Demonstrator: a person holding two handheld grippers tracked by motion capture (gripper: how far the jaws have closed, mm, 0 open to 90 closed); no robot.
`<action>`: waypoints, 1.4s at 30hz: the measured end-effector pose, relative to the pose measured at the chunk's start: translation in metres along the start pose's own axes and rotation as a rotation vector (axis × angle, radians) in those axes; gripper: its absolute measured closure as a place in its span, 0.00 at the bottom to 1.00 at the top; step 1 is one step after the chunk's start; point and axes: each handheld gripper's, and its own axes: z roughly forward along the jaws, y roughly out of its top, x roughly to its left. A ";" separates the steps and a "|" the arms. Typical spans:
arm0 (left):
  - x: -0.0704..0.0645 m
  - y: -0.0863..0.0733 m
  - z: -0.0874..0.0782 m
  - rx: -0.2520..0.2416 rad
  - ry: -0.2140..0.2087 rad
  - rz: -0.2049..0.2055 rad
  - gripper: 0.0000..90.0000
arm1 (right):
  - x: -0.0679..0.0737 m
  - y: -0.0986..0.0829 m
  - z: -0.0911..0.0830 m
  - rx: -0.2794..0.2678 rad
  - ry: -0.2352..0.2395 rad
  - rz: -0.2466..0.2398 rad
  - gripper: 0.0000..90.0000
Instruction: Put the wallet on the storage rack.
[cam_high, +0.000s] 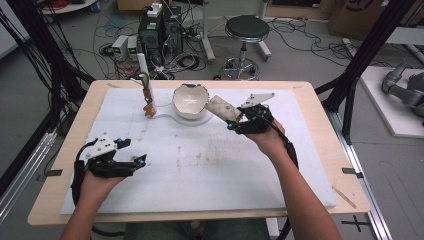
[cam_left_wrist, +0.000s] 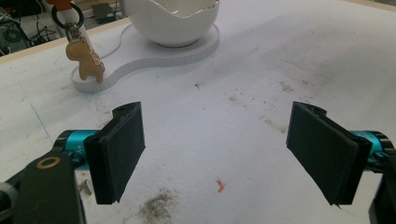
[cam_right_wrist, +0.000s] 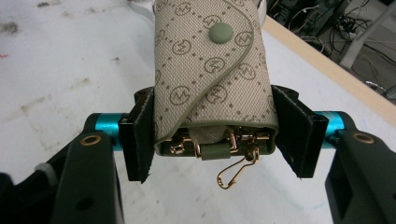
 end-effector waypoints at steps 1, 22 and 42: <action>0.000 0.000 0.000 0.001 -0.001 0.001 0.21 | -0.001 0.004 0.001 0.000 -0.001 -0.012 0.42; 0.000 0.001 0.001 -0.004 -0.006 -0.005 0.21 | 0.004 0.065 0.052 0.061 0.004 -0.083 0.41; -0.002 0.000 0.005 0.004 -0.015 -0.001 0.21 | 0.006 0.076 0.101 0.178 -0.009 -0.097 0.41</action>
